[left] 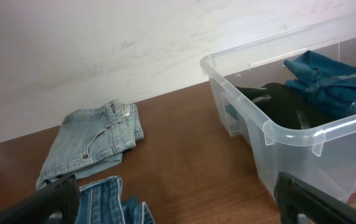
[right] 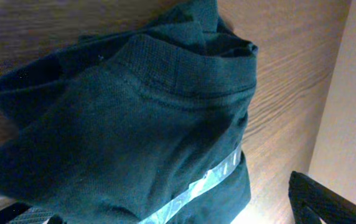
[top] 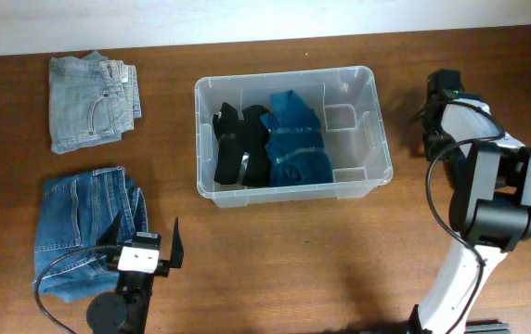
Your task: Pack container
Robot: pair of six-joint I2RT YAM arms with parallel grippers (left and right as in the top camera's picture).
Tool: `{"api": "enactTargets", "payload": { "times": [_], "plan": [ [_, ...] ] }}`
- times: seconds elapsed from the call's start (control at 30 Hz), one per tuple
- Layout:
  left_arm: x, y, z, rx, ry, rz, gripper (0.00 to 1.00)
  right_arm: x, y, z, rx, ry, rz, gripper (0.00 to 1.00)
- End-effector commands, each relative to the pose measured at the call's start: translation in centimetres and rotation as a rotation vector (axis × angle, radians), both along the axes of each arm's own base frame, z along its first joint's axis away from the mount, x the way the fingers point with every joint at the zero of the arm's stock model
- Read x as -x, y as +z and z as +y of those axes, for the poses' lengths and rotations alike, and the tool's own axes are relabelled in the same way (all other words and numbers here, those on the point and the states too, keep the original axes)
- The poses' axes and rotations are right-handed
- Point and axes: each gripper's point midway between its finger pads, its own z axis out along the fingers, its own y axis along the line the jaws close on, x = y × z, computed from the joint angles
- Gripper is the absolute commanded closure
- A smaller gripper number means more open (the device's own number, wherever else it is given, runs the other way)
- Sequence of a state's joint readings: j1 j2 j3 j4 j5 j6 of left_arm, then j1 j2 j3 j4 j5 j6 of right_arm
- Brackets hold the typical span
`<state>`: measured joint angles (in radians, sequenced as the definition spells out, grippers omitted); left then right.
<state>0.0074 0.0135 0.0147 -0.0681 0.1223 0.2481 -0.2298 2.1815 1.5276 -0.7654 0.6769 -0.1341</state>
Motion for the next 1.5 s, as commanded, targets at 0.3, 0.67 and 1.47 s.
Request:
{"api": "enactTargets", "payload": {
  "times": [0.3, 0.67, 1.47],
  "plan": [
    [0.0, -0.2, 0.2, -0.015, 0.010, -0.002, 0.01, 5.0, -8.5, 1.8, -0.216, -0.057, 0.157, 0.41],
    [0.0, -0.2, 0.2, -0.015, 0.010, -0.002, 0.01, 4.1, -7.2, 1.5, -0.203, -0.139, 0.097, 0.83],
    [0.0, -0.2, 0.2, -0.015, 0.010, -0.002, 0.01, -3.7, 20.1, 5.2, -0.257, -0.236, -0.326, 0.96]
  ]
}}
